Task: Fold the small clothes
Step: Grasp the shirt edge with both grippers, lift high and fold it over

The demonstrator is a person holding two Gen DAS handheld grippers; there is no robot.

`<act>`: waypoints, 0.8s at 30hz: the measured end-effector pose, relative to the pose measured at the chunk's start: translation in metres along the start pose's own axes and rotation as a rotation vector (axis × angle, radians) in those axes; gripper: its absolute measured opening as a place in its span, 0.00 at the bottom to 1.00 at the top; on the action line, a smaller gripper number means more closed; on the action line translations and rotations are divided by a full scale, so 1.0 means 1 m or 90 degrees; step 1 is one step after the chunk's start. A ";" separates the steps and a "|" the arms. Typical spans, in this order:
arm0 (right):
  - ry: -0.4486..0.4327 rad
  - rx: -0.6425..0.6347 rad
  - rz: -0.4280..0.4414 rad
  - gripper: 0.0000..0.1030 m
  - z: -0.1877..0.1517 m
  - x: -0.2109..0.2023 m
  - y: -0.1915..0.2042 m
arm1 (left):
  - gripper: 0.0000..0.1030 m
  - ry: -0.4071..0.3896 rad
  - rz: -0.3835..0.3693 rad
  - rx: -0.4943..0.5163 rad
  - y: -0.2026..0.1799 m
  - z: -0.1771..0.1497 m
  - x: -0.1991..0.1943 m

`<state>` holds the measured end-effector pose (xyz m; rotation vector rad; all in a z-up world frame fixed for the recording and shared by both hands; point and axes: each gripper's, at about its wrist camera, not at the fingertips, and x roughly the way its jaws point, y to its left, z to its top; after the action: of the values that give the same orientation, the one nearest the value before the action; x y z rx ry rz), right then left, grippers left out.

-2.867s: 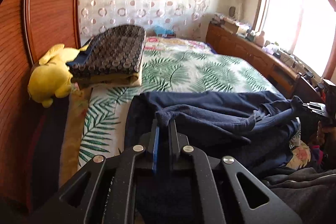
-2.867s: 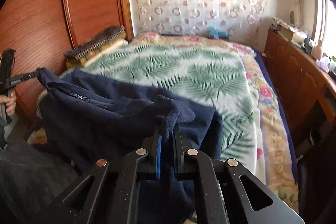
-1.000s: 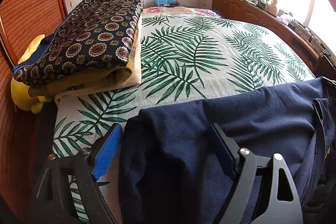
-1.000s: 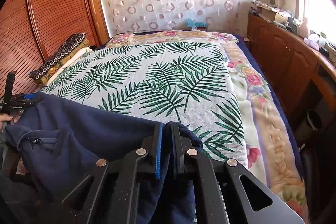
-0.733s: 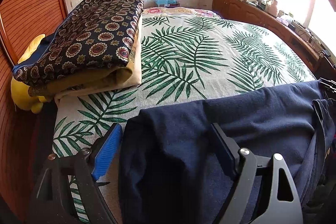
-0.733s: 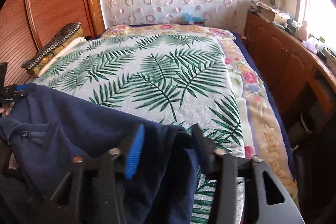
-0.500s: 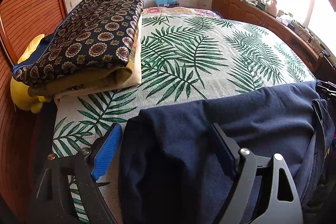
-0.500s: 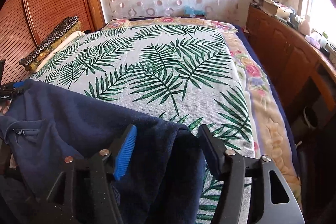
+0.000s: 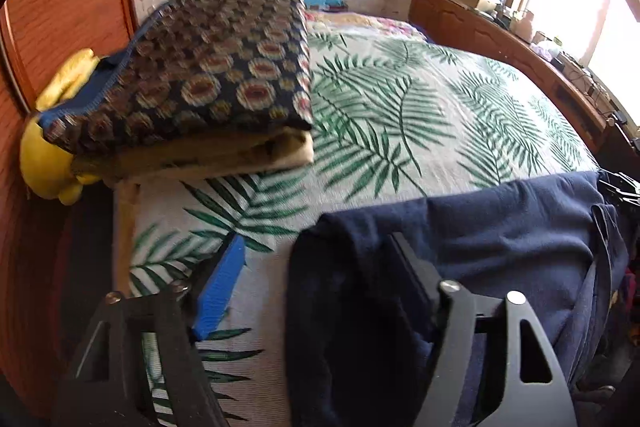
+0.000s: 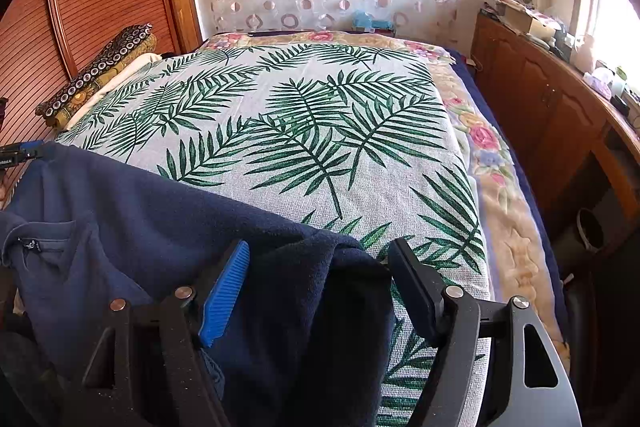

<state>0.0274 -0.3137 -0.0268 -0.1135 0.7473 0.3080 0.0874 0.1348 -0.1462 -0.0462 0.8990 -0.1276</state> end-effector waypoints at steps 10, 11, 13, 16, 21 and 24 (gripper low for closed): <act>0.002 -0.024 0.020 0.52 0.000 -0.003 0.005 | 0.11 -0.032 -0.029 0.021 -0.014 -0.012 -0.010; 0.002 -0.027 0.030 0.41 -0.001 -0.005 0.007 | 0.09 -0.035 -0.030 0.019 -0.016 -0.013 -0.011; 0.004 -0.032 0.050 0.24 -0.003 -0.008 0.010 | 0.07 -0.052 -0.037 0.012 -0.017 -0.014 -0.020; -0.008 -0.031 0.050 0.16 -0.008 -0.015 0.015 | 0.06 -0.097 -0.049 -0.009 -0.020 -0.017 -0.042; -0.076 -0.008 0.080 0.14 -0.013 -0.063 0.020 | 0.06 -0.199 -0.095 -0.015 -0.036 -0.018 -0.106; -0.121 -0.020 0.088 0.13 -0.009 -0.108 0.027 | 0.06 -0.251 -0.112 -0.013 -0.046 -0.014 -0.144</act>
<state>-0.0623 -0.3152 0.0407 -0.0613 0.5635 0.4557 -0.0167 0.1076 -0.0385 -0.1648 0.5017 -0.2638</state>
